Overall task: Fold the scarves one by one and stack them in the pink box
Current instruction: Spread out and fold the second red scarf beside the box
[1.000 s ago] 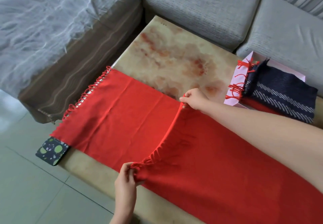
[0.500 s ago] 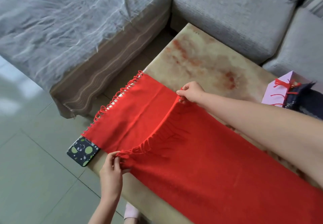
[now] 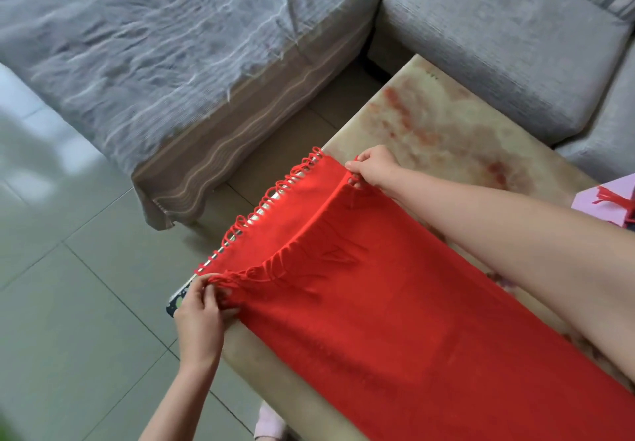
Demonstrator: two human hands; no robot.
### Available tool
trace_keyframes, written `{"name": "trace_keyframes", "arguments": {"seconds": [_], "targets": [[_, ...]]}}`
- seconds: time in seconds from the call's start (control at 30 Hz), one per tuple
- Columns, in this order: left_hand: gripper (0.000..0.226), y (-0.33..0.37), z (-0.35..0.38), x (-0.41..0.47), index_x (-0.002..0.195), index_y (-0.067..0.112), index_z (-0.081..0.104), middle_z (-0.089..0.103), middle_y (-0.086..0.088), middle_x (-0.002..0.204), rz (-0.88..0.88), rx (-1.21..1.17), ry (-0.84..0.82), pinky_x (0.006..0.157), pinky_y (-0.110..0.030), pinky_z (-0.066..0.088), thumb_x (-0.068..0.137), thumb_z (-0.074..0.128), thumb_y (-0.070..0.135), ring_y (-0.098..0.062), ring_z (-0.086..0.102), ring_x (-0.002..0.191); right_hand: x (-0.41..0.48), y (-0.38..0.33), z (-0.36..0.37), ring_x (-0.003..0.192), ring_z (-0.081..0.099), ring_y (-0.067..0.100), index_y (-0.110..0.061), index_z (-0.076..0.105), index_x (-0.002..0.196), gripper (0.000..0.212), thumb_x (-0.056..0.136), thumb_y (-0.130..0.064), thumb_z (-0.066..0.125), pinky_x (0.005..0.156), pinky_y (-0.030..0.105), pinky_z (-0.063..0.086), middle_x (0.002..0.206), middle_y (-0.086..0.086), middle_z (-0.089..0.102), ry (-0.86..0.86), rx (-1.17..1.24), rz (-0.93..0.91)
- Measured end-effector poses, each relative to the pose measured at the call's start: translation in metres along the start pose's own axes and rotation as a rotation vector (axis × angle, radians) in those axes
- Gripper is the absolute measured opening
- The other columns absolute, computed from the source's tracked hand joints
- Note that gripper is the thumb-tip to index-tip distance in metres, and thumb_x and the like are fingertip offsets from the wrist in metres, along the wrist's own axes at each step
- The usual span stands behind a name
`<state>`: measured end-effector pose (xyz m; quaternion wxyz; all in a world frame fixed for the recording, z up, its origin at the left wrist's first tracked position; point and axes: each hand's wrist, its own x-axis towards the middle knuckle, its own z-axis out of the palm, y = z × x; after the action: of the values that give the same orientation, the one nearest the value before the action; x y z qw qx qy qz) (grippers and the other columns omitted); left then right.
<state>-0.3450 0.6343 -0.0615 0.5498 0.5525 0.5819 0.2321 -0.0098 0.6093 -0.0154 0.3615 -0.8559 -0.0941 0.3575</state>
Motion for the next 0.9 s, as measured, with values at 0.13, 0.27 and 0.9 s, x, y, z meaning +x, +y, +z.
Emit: {"name": "trace_keyframes", "arguments": {"seconds": [0.13, 0.27, 0.9], "targets": [[0.021, 0.002, -0.004, 0.015, 0.096, 0.007, 0.058, 0.058, -0.012, 0.075, -0.009, -0.021, 0.034, 0.046, -0.018, 0.053, 0.099, 0.037, 0.002, -0.008, 0.062, 0.048, 0.011, -0.012, 0.015, 0.055, 0.059, 0.019, -0.010, 0.047, 0.070, 0.025, 0.088, -0.004, 0.063, 0.051, 0.030, 0.052, 0.057, 0.010, 0.053, 0.019, 0.028, -0.002], [0.022, 0.004, -0.008, 0.028, 0.095, 0.008, 0.059, 0.060, -0.012, 0.075, 0.003, -0.014, 0.064, 0.046, -0.016, 0.051, 0.099, 0.037, 0.003, -0.031, 0.063, 0.061, 0.019, -0.021, 0.025, 0.052, 0.056, 0.019, -0.009, 0.046, 0.068, 0.027, 0.087, -0.001, 0.063, 0.049, 0.029, 0.050, 0.056, 0.011, 0.051, 0.049, 0.064, 0.006], [0.022, 0.008, -0.016, 0.059, 0.095, 0.006, 0.057, 0.063, -0.008, 0.076, -0.009, -0.002, 0.095, 0.053, -0.022, 0.057, 0.099, 0.035, 0.003, -0.005, 0.062, 0.051, 0.063, -0.016, 0.058, 0.061, 0.063, 0.022, 0.000, 0.067, 0.097, 0.026, 0.078, -0.016, 0.073, 0.046, 0.028, 0.044, 0.084, 0.014, 0.068, 0.122, -0.083, 0.088]]}}
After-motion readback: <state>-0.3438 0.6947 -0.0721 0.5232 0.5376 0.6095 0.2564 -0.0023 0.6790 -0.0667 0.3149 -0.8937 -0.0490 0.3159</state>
